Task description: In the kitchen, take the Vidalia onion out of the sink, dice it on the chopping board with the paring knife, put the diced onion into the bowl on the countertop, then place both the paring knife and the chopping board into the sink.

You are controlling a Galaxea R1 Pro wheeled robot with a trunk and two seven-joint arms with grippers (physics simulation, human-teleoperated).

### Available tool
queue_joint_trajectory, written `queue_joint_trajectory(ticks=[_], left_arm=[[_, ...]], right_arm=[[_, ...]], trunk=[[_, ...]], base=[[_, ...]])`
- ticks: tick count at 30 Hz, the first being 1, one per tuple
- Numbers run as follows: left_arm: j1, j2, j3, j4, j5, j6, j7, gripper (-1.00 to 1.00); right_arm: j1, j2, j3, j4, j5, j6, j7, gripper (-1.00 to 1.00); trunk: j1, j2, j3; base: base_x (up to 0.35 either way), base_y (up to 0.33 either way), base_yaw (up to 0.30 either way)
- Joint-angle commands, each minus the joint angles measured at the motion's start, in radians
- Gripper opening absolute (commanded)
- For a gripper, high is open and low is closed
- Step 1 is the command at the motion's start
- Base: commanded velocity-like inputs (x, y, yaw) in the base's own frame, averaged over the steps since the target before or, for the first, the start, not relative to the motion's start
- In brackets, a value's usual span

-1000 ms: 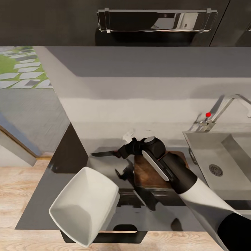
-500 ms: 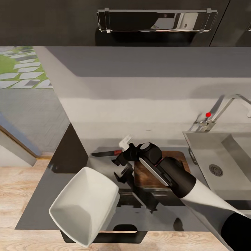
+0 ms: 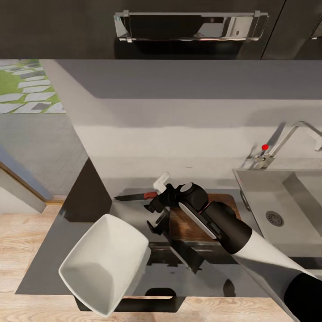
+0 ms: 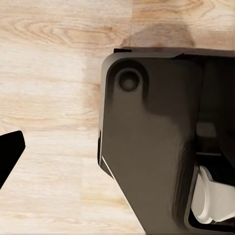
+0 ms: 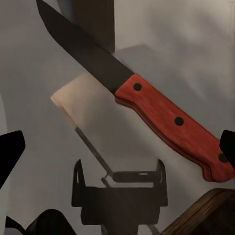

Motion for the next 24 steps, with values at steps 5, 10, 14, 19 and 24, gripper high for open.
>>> queue_joint_trajectory(ticks=[5, 10, 14, 19, 24], left_arm=[[0.000, 0.000, 0.001, 0.001, 0.004, -0.001, -0.002, 1.00], [0.000, 0.000, 0.001, 0.001, 0.004, -0.001, -0.002, 1.00], [0.000, 0.000, 0.001, 0.002, 0.004, -0.001, -0.002, 1.00], [0.000, 0.000, 0.001, 0.002, 0.004, -0.001, -0.002, 1.00], [0.000, 0.000, 0.001, 0.002, 0.004, -0.001, -0.002, 1.00]], right_arm=[[-0.001, 0.000, 0.001, -0.001, 0.032, 0.003, 0.005, 1.00], [-0.001, 0.000, 0.001, -0.001, 0.062, 0.003, 0.005, 1.00], [-0.001, 0.002, 0.002, -0.001, 0.067, 0.003, 0.005, 1.00], [-0.001, 0.002, 0.024, -0.001, 0.067, 0.003, 0.005, 1.00], [-0.001, 0.007, 0.100, -0.002, 0.068, 0.002, 0.005, 1.00]], trunk=[[0.001, -0.002, -0.001], [0.001, -0.002, -0.001], [0.001, -0.002, -0.001], [0.001, -0.002, -0.001], [0.001, -0.002, -0.001]], base=[[0.044, -0.002, 0.000], [0.177, -0.057, 0.000], [0.057, -0.017, 0.000], [0.009, -0.003, 0.000], [0.001, 0.000, 0.000]])
